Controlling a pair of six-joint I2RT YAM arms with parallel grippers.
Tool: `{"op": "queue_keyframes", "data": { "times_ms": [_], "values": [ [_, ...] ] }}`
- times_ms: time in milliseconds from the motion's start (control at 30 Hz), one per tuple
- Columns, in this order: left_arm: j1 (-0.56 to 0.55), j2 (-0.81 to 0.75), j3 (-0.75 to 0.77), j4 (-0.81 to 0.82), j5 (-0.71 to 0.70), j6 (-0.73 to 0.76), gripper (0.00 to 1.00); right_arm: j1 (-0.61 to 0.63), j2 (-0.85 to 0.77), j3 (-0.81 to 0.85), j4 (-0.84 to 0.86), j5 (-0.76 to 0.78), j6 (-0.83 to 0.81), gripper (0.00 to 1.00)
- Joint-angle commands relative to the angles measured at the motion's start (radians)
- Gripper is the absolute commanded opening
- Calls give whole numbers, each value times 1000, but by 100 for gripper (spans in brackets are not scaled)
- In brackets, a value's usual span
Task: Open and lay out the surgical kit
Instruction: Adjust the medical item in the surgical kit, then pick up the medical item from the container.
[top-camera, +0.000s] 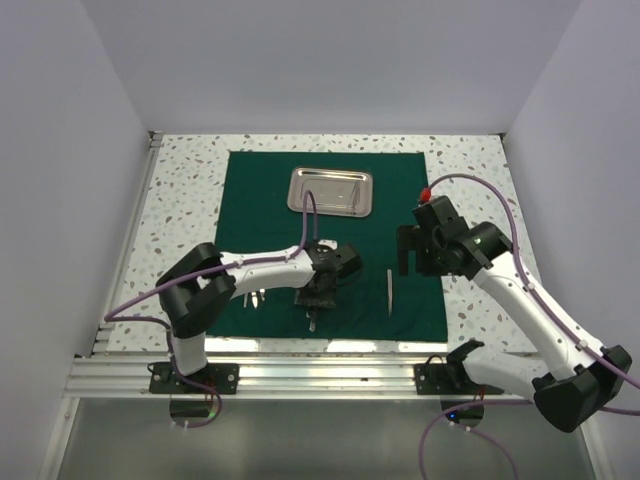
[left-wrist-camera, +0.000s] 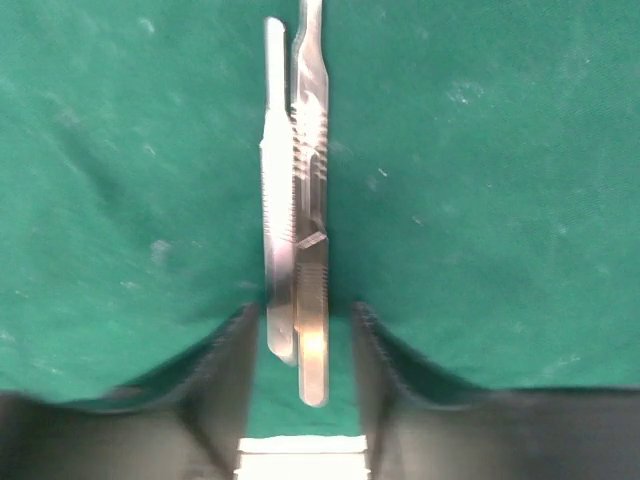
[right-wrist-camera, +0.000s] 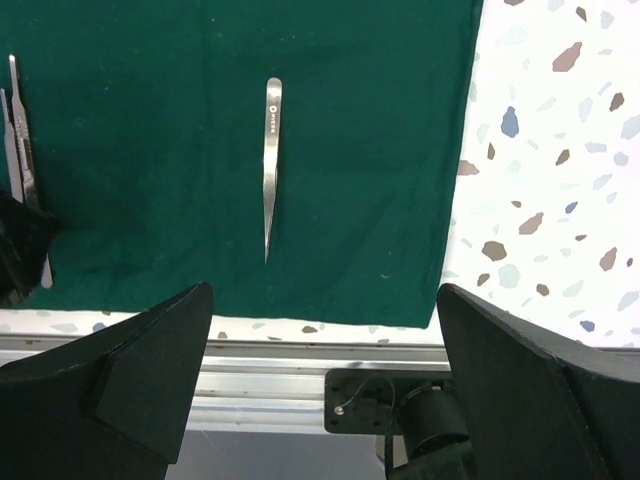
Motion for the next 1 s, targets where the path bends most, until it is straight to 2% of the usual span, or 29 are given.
{"op": "queue_keyframes", "data": {
  "times_ms": [0, 33, 67, 133, 200, 300, 433, 567, 633, 800, 867, 967],
  "values": [
    [-12, -12, 9, 34, 20, 7, 58, -3, 59, 65, 52, 3, -30, 99],
    [-12, -21, 19, 28, 18, 7, 72, -5, 78, 85, 72, 2, -33, 99],
    [-14, -26, 27, 19, 7, 7, 77, -6, 105, 130, 82, -4, -36, 99],
    [-14, -44, 70, -24, -8, 7, 85, -5, 202, 188, 112, -7, -38, 99],
    [-11, -67, 132, -77, -31, 13, 87, -5, 324, 294, 127, -7, -38, 99],
    [-9, -109, 202, -146, -59, 30, 90, -8, 458, 440, 155, -15, -33, 99],
    [18, -184, 309, -214, -74, 57, 93, -14, 763, 645, 150, -18, -30, 97],
    [133, -281, 299, -227, -21, 136, 93, -22, 988, 905, 104, 13, -27, 91],
    [187, -331, 277, -224, -7, 205, 93, -29, 1070, 981, 83, 17, -21, 86],
    [325, -358, 237, -188, 20, 372, 93, -46, 1322, 1325, -40, 48, -12, 64],
    [375, -338, 262, -176, 26, 419, 93, -60, 1357, 1385, -57, 52, -12, 61],
    [432, -292, 315, -167, 35, 496, 92, -75, 1368, 1356, -33, 49, 0, 56]
  ]
}}
